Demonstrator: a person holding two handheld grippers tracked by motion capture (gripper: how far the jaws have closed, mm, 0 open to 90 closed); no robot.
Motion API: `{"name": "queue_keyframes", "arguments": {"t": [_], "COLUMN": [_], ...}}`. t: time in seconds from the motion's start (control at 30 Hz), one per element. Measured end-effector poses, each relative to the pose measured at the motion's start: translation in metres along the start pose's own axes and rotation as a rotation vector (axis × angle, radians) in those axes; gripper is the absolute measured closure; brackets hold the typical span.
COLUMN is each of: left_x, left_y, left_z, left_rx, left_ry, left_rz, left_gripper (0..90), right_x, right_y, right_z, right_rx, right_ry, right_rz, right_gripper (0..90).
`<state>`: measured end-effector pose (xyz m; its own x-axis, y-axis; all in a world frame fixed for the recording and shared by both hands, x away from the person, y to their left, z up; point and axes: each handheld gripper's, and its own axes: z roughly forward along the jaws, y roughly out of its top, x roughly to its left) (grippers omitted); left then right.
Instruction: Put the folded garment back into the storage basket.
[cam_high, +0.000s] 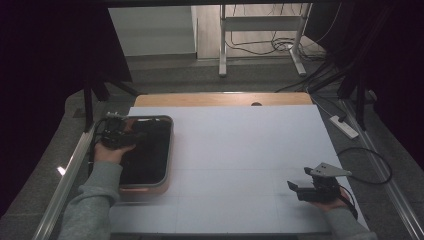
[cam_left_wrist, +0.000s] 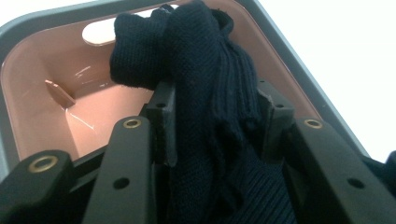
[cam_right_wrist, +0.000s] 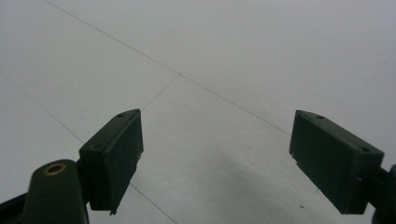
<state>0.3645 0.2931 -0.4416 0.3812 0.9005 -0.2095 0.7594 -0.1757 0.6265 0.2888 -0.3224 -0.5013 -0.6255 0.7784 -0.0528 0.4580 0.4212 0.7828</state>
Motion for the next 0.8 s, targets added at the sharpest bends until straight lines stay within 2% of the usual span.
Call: {"name": "queue_keyframes", "arguments": {"t": [0.17, 0.23, 0.37, 0.47, 0.6, 0.8], "left_x": [-0.001, -0.002, -0.008, -0.014, -0.02, -0.022], "left_y": [0.0, 0.0, 0.0, 0.0, -0.001, -0.006], "left_z": [-0.001, -0.003, -0.016, -0.027, -0.033, -0.031], "left_rx": [-0.001, -0.018, -0.136, -0.195, -0.213, -0.229], "left_ry": [0.009, 0.022, 0.067, 0.066, 0.026, -0.037], "left_rz": [0.004, -0.003, -0.003, 0.008, 0.027, 0.034], "left_gripper": [56.5, 52.2, 30.3, 24.2, 20.7, 20.2], "right_x": [0.0, 0.0, 0.0, 0.0, 0.0, 0.001], "right_y": [0.0, 0.0, 0.0, 0.0, 0.0, 0.0], "right_z": [0.0, 0.0, 0.0, 0.001, 0.0, 0.001], "right_rx": [0.004, 0.006, 0.005, 0.01, 0.01, 0.01], "right_ry": [-0.003, -0.003, -0.003, -0.004, -0.004, -0.004], "right_rz": [-0.001, -0.002, 0.0, -0.001, -0.004, -0.004], "right_gripper": [18.2, 18.2, 18.2, 18.3, 18.2, 18.3]}}
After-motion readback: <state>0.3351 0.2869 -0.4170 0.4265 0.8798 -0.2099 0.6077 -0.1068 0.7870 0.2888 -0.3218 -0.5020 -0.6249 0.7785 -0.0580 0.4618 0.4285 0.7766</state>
